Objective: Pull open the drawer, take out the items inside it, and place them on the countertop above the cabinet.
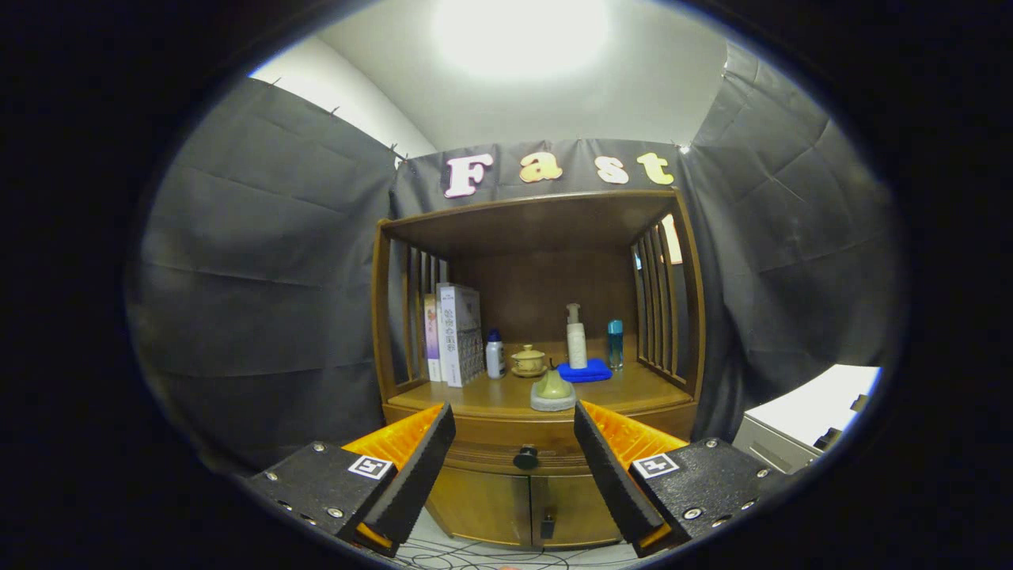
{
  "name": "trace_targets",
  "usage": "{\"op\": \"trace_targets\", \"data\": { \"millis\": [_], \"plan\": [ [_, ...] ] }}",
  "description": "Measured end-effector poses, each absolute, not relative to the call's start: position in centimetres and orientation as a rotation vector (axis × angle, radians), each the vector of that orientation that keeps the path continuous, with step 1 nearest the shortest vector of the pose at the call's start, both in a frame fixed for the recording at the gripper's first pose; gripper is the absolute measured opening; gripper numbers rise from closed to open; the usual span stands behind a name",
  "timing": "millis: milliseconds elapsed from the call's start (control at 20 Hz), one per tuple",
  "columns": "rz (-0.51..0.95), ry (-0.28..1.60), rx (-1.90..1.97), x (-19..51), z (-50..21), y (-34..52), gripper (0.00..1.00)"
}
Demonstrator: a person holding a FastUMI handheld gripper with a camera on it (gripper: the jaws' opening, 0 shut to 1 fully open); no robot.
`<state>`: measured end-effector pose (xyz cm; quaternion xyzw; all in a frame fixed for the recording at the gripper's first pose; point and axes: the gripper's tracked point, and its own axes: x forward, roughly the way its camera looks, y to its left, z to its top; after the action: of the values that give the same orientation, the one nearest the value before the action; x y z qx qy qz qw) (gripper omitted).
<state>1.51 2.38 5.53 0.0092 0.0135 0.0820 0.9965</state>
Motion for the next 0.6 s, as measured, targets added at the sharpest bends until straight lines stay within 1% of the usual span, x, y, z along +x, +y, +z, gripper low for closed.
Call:
{"op": "trace_targets", "data": {
  "millis": [350,600],
  "plan": [
    [0.186,0.0,0.028,0.4,6.0,2.6,0.94],
    [0.186,0.029,0.012,0.2,5.0,2.8,0.94]
  ]
}}
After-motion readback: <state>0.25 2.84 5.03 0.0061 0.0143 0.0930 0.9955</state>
